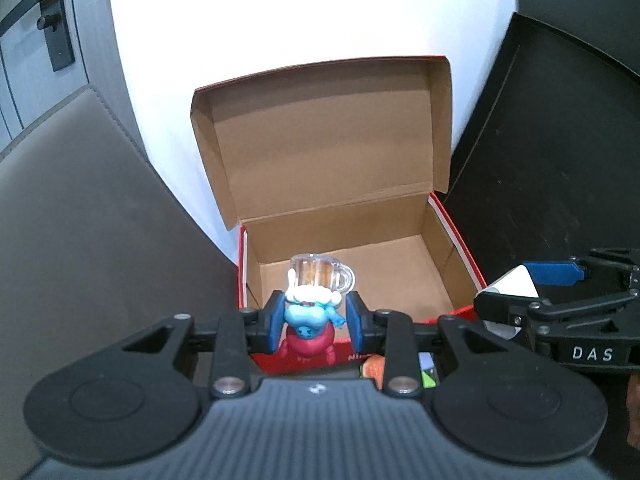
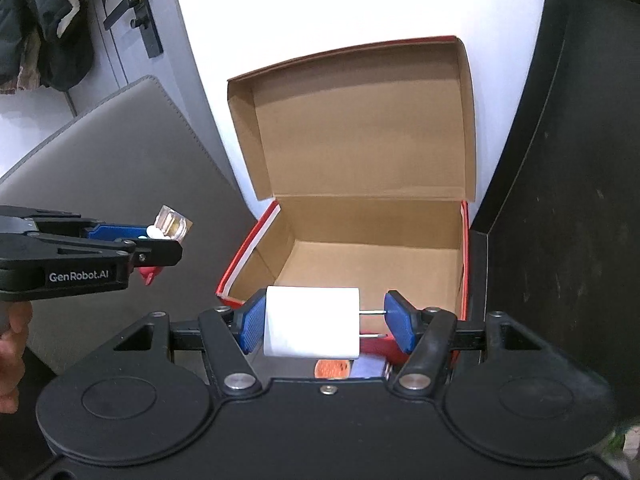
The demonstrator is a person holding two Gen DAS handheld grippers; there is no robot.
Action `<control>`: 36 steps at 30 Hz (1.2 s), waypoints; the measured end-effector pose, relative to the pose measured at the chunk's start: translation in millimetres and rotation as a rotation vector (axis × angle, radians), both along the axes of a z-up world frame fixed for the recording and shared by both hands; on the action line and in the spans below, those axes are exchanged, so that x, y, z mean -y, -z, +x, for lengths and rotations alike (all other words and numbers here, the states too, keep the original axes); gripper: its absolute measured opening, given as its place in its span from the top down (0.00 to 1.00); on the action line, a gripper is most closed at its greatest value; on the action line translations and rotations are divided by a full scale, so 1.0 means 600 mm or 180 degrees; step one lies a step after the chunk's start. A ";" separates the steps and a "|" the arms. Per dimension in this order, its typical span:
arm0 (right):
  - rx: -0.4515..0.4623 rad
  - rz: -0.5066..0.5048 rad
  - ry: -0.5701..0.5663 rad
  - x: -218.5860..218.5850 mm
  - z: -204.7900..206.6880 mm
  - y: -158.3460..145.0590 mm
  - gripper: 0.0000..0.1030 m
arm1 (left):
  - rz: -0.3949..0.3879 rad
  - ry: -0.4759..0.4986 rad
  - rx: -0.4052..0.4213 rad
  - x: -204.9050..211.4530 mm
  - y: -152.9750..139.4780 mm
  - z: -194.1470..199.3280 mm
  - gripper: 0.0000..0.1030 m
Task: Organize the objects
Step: 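Lift the keychain and charger and carry both into the shoebox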
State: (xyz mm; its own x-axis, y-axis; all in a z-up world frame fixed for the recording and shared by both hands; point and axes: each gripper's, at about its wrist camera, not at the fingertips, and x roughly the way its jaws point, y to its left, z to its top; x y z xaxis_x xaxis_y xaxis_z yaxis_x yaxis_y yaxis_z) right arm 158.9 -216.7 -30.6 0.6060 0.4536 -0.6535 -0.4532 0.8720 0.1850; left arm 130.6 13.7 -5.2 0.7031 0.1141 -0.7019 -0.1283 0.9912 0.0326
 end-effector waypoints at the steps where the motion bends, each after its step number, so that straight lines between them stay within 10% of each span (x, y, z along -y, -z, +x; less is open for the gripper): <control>1: 0.0007 0.0006 -0.0003 -0.001 0.006 -0.001 0.41 | -0.0005 -0.0006 -0.0003 -0.002 0.000 0.008 0.70; 36: -0.0041 0.0106 -0.0077 -0.024 0.206 0.089 0.41 | -0.0044 -0.0445 -0.0466 -0.087 0.125 0.274 0.70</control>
State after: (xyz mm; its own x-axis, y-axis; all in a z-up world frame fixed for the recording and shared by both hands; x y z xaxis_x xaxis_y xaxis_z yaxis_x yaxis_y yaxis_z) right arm 282.4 -202.3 -84.0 0.5862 0.4896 -0.6455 -0.4715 0.8541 0.2196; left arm 294.8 65.8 -80.3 0.5714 0.1930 -0.7976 -0.2595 0.9646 0.0474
